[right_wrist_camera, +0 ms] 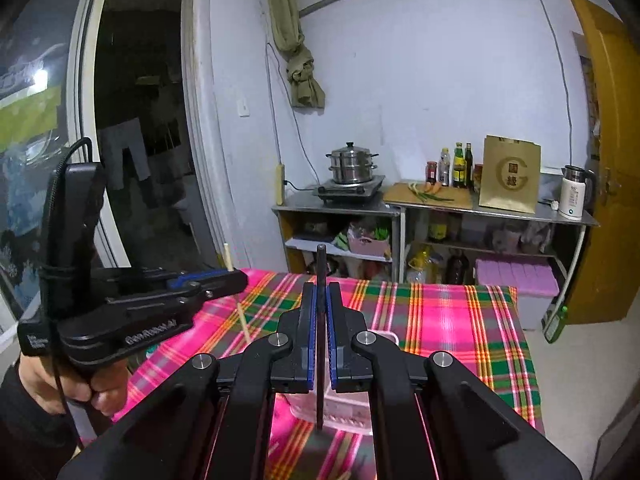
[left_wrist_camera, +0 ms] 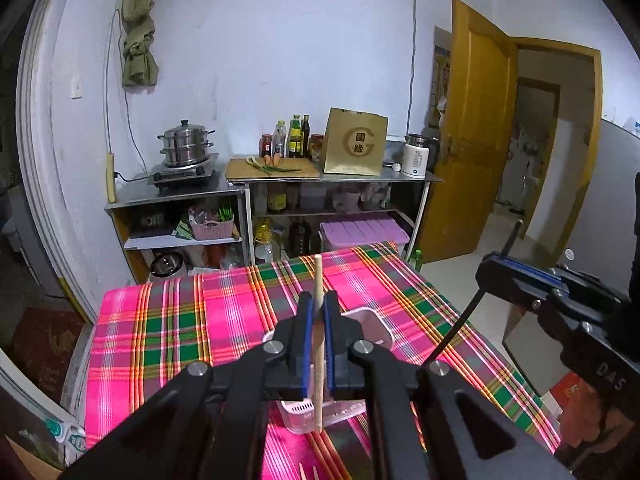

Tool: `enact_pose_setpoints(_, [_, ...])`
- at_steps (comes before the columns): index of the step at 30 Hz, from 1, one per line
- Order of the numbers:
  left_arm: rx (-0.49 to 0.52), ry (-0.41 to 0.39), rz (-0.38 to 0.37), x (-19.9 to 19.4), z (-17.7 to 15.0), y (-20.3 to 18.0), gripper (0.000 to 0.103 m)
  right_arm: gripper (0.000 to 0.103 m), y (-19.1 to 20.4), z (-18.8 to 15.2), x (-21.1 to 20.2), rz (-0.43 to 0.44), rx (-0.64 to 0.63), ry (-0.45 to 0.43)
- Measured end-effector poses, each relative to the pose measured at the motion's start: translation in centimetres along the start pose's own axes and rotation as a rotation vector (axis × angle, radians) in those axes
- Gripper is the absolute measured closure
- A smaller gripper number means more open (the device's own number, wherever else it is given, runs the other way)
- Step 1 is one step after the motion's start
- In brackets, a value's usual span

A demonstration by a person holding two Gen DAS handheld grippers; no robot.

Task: Organize utensils
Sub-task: 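Carry the chopsticks over the pink basket with both tools, then open both tools to drop the chopsticks into the pink basket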

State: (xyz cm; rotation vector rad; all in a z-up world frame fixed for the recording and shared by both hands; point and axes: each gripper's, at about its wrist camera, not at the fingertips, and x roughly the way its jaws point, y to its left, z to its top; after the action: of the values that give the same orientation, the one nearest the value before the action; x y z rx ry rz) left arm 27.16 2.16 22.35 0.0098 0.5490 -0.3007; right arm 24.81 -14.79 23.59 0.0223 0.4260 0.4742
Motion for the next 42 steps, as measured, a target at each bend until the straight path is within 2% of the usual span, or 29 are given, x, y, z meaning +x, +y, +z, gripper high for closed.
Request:
enact_pose_setpoints(12, [-0.01,-0.025,0.002,2.8,0.9,1.9,0.097,0.099,-1.0,1.7,4.3,0.018,0.036,-0.022])
enact_pose_setpoints(30, [-0.018,0.063,0.0,7.9,-3.5,3.2,0.097,0.099,-2.3,-4.1,11.6,0.014,0.05,0.127])
enact_pose_setpoints(42, [-0.029,0.123,0.002,9.3,-5.0,3.5,0.097,0.099,-2.8,-4.5,12.0,0.001,0.05,0.156])
